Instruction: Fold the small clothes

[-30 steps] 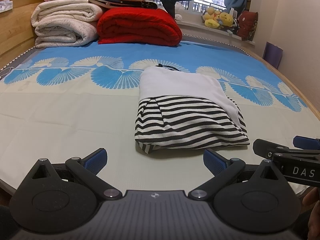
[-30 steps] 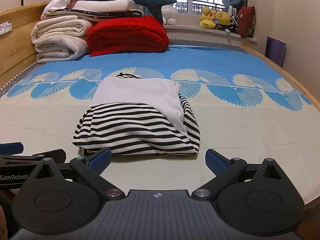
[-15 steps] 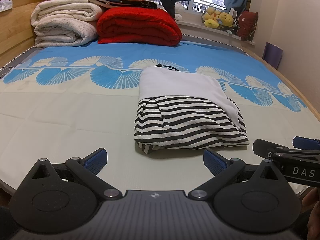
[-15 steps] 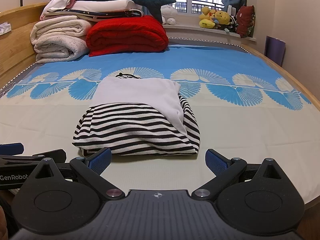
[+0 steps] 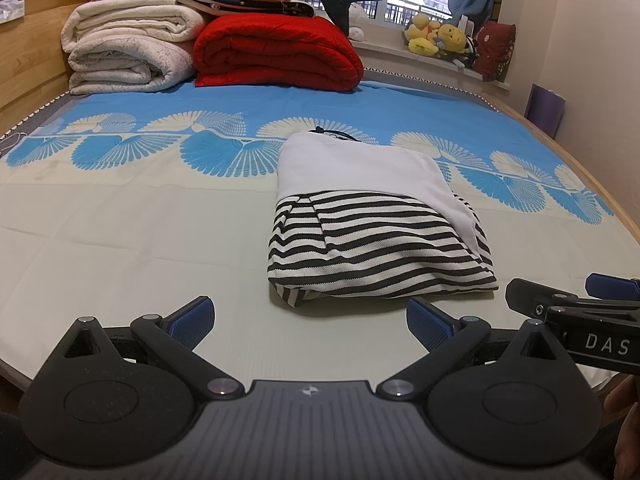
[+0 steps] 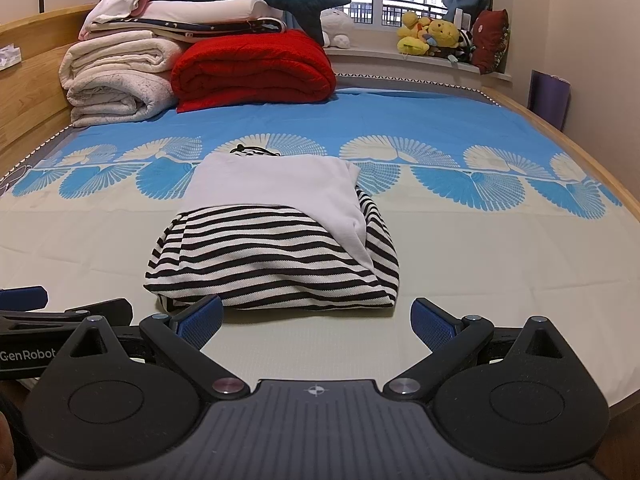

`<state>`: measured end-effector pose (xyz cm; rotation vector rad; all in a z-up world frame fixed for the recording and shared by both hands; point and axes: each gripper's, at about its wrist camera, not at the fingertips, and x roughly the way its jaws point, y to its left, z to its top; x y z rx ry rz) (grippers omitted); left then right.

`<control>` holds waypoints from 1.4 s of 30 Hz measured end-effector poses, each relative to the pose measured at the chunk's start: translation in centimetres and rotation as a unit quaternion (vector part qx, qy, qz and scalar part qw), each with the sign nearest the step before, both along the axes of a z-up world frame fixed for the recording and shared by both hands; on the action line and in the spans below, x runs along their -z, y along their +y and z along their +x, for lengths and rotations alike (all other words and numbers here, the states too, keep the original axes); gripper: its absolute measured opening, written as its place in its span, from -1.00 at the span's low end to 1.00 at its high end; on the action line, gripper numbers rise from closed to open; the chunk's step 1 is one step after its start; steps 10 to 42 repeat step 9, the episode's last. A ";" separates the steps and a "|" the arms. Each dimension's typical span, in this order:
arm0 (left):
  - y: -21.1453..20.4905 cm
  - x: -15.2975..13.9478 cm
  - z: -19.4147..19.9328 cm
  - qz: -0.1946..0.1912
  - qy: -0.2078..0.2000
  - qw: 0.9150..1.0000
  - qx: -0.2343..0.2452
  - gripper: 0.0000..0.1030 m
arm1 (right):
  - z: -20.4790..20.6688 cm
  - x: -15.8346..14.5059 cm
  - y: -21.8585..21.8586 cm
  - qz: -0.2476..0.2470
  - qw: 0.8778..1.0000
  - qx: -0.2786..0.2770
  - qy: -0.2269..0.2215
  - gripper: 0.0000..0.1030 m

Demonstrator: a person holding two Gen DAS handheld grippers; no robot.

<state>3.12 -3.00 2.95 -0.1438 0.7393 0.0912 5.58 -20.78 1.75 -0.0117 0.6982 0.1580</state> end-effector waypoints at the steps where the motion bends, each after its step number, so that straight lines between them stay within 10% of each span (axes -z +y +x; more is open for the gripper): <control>1: 0.0 0.0 0.0 0.000 0.000 1.000 0.000 0.99 | 0.0 0.0 0.0 0.000 1.000 0.000 0.000 0.93; 42: 0.0 0.0 0.0 -0.001 0.001 1.000 0.000 0.99 | 0.0 0.0 -0.1 0.000 1.000 -0.001 0.000 0.93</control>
